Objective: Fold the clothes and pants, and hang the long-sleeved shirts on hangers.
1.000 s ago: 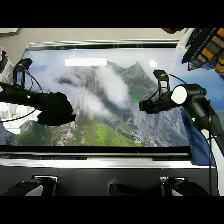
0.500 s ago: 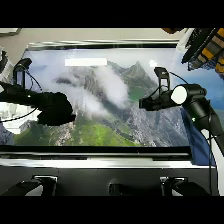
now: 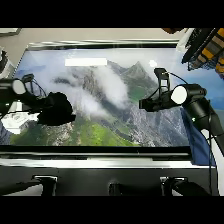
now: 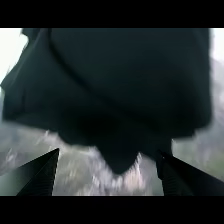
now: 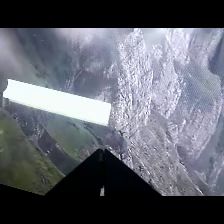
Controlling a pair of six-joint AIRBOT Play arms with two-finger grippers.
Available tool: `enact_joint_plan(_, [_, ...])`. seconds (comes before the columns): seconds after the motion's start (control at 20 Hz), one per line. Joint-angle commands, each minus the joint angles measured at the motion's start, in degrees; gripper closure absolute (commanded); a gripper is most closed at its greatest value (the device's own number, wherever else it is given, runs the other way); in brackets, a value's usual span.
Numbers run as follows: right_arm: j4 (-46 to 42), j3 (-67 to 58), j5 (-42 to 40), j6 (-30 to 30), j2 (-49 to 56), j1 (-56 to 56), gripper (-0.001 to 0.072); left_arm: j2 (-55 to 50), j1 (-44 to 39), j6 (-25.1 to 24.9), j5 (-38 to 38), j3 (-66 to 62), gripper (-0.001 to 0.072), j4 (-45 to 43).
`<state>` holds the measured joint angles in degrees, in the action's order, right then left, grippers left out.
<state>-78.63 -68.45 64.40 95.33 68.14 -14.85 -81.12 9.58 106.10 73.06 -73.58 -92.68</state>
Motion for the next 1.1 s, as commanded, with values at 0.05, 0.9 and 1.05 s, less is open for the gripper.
enact_joint_plan(0.05, [0.02, -0.04, 1.36, 0.02, -0.04, -0.07, 0.0672, -9.29, 0.46, 0.28, -4.28, 0.11, 0.0633, 1.46])
enact_joint_plan(0.9, [-19.98, -0.72, 21.03, 0.85, -13.29, -0.07, 0.0673, -14.99, -44.94, 1.07, -29.22, -4.74, 0.0687, 40.24])
enact_joint_plan(1.05, [-20.68, 1.36, 18.01, 4.0, -14.25, -0.04, 0.0644, -18.29, -45.22, 1.11, -28.28, -4.74, 0.016, 40.24])
